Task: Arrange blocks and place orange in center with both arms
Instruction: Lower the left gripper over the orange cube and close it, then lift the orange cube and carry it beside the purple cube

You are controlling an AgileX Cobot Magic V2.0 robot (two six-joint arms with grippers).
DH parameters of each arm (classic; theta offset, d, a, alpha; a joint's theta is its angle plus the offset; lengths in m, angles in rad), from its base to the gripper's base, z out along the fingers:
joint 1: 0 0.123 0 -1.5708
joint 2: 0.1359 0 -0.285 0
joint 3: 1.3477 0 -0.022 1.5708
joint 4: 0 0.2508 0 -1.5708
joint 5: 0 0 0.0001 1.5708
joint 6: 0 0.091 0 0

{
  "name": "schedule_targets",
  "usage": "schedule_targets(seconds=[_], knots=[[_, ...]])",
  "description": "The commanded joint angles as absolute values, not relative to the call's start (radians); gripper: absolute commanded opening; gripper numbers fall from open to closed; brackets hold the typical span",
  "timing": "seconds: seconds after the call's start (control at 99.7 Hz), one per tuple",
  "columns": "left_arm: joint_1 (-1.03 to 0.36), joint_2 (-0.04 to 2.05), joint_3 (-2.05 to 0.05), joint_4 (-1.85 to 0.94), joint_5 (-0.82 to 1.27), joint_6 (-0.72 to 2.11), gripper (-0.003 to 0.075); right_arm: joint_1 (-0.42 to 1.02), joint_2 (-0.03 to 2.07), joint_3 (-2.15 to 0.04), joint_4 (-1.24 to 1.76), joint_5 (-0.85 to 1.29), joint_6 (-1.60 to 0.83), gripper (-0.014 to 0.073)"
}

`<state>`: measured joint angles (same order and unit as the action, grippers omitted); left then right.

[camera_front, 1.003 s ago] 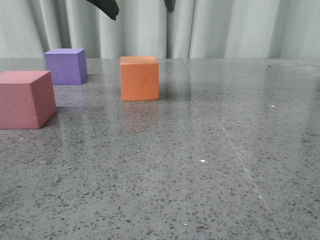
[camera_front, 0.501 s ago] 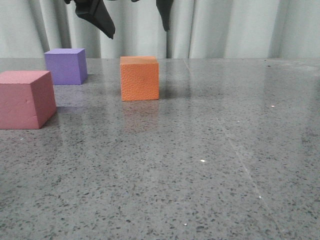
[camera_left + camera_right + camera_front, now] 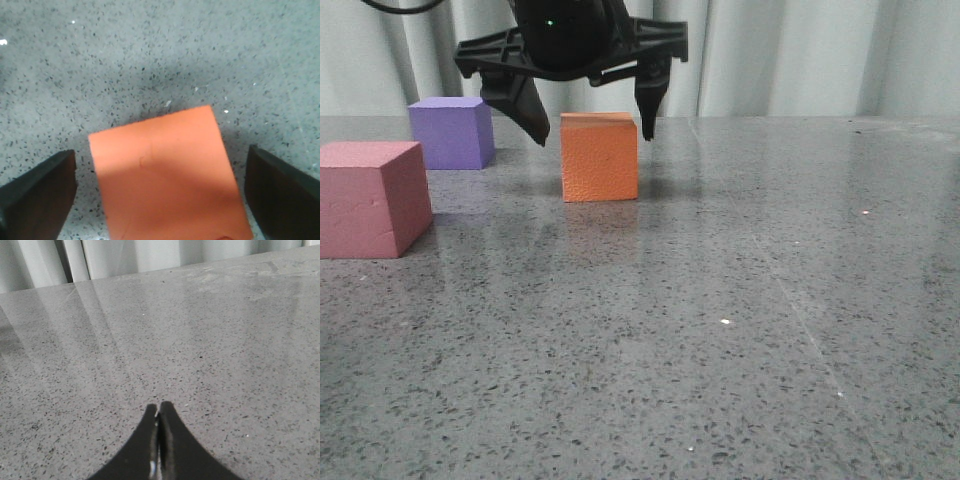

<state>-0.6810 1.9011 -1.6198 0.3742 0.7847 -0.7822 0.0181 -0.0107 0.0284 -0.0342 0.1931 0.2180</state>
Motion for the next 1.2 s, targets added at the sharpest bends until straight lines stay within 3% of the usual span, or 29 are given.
schedule_targets(seconds=[0.0,0.13,0.301,0.401,0.892,1.193], knots=[[-0.688,1.866,-1.655,0.393,0.75,-0.793,0.0638,0.013,-0.034,0.013,-0.036,0.111,0.203,-0.0067],[-0.688,1.871,-1.655,0.393,0.75,-0.793,0.0563,0.013,-0.034,0.013,-0.036,0.111,0.203,-0.0067],[-0.688,1.871,-1.655,0.415,0.744,-0.793,0.0274,0.013,-0.034,0.013,-0.036,0.111,0.203,-0.0067],[-0.688,1.869,-1.655,0.415,0.744,-0.793,0.0162,0.013,-0.034,0.013,-0.036,0.111,0.203,-0.0067],[-0.688,1.683,-1.648,0.559,0.73,-0.796,0.0164,0.013,-0.034,0.013,-0.036,0.111,0.203,-0.0067],[-0.612,1.549,-1.484,0.66,0.75,-0.895,0.0164,0.013,-0.034,0.013,-0.036,0.111,0.203,-0.0067]])
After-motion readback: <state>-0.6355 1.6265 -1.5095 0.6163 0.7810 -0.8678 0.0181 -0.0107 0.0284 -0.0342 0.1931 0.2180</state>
